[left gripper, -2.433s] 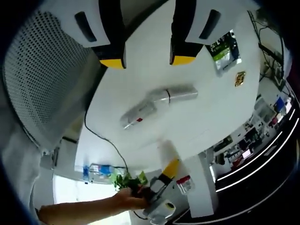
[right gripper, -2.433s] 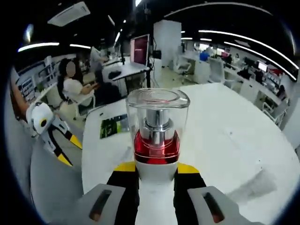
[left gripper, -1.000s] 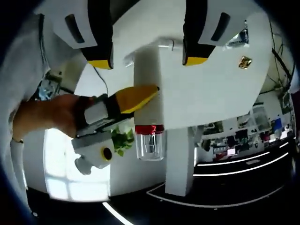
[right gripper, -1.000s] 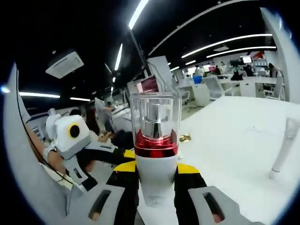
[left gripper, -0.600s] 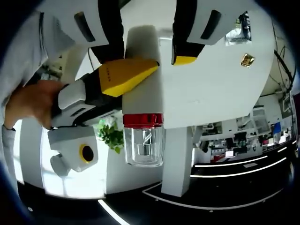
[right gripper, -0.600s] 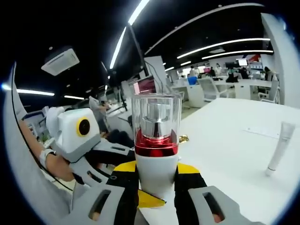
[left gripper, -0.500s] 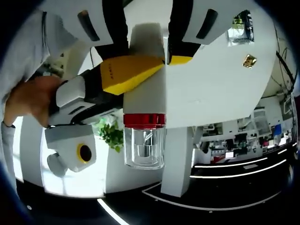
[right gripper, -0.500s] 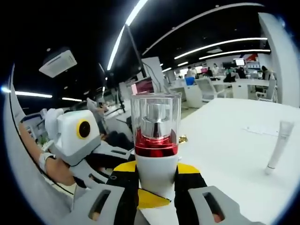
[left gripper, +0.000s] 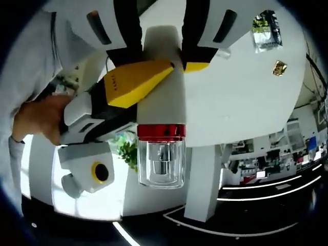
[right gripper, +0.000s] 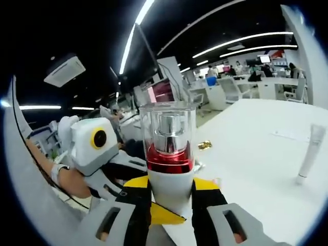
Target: Arrange the skincare products in the storage area until every visible bottle or jar stands upright without overlapping.
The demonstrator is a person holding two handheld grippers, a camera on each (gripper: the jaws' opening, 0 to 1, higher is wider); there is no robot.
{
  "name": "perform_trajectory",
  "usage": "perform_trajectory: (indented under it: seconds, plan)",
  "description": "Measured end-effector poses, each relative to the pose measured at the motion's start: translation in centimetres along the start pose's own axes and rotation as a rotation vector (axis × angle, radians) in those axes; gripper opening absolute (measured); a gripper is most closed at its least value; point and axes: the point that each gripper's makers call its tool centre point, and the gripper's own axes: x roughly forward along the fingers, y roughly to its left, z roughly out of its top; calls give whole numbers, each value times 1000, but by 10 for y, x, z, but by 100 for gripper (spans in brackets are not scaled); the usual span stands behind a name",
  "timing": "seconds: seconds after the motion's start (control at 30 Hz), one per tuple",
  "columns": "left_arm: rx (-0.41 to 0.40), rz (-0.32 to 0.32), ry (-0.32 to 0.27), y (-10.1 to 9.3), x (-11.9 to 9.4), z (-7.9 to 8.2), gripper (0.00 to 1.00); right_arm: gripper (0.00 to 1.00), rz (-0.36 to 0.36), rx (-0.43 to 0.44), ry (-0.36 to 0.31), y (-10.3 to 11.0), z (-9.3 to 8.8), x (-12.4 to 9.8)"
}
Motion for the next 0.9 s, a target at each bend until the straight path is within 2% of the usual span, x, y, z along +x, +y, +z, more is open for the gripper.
perform_trajectory:
  seconds: [0.1,0.2,0.3,0.33,0.47,0.53,0.67,0.73,0.9]
  plan:
    - [-81,-90,-40,-6,-2,4,25,23,35,-8,-11,2,3,-3]
    - [-79,-136,-50,-8,-5,6,25,24,86,-30,-30,7,8,-7]
    - [-105,-216,-65,-17,-8,9,25,25,128,-46,-44,12,12,-9]
    - [-113,-244,-67,-20,-10,8,25,26,170,-57,-48,17,14,-12]
    - [-152,-370,-77,-35,-16,7,25,27,256,-81,-49,27,17,-19]
    - [-146,-403,-67,-41,-18,5,25,27,301,-69,-42,32,17,-21]
    - [-156,-418,-51,-45,-18,0,25,26,318,-67,-14,34,10,-19]
    - [-121,-384,-53,-41,-16,-3,25,25,288,-90,-12,32,9,-19]
    - [-66,-290,-81,-28,-11,2,26,23,161,-64,-70,20,15,-14]
